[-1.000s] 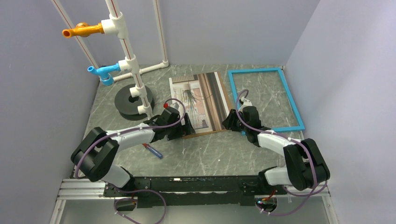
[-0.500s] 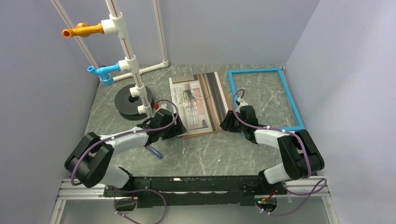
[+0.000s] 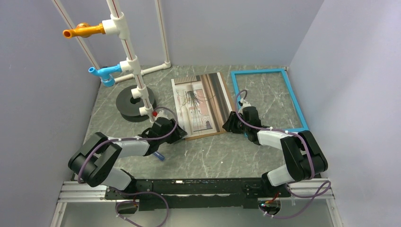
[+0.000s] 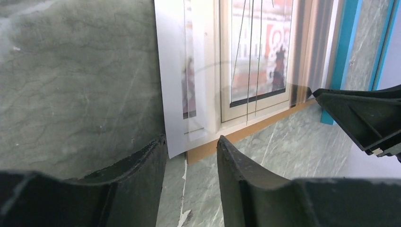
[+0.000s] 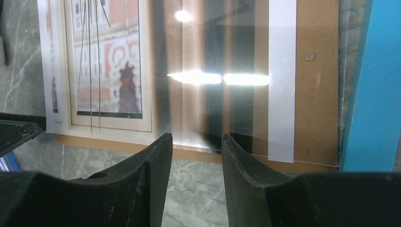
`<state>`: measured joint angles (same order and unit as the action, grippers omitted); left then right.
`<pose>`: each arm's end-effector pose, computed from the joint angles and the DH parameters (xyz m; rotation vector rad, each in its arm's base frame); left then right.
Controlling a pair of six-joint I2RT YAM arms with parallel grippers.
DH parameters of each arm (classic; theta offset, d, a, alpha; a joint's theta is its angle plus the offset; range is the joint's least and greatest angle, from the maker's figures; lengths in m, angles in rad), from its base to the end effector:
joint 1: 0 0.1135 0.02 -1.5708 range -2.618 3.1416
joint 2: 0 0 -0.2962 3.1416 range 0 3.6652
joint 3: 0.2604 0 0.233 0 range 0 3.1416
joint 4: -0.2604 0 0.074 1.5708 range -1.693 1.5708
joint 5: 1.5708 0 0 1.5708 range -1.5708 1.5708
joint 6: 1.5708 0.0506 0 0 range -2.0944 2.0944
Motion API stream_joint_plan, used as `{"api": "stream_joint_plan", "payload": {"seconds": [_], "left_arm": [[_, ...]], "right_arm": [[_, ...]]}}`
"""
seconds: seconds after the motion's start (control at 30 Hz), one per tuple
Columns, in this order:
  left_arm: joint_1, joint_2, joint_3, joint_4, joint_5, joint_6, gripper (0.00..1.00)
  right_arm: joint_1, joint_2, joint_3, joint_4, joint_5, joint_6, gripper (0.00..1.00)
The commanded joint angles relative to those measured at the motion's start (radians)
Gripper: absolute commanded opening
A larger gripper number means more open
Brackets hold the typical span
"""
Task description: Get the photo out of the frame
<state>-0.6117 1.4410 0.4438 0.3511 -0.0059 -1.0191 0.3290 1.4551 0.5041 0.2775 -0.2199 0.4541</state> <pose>0.2079 -0.1455 0.1756 -0.4822 2.3170 -0.8539 0.2442 0.0950 0.1823 0.0219 2.3110 0.6595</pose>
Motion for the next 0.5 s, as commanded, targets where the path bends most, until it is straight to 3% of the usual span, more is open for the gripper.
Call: {"api": "stream_joint_plan", "payload": {"seconds": [0.0, 0.47], "left_arm": [[0.005, -0.002, -0.026, 0.076, 0.019, -0.037, 0.46], [0.007, -0.075, -0.077, 0.16, 0.009, -0.065, 0.31]], "right_arm": [[0.004, 0.012, 0.026, 0.011, -0.017, -0.011, 0.45], [0.005, 0.057, 0.051, -0.029, 0.001, -0.011, 0.43]]}}
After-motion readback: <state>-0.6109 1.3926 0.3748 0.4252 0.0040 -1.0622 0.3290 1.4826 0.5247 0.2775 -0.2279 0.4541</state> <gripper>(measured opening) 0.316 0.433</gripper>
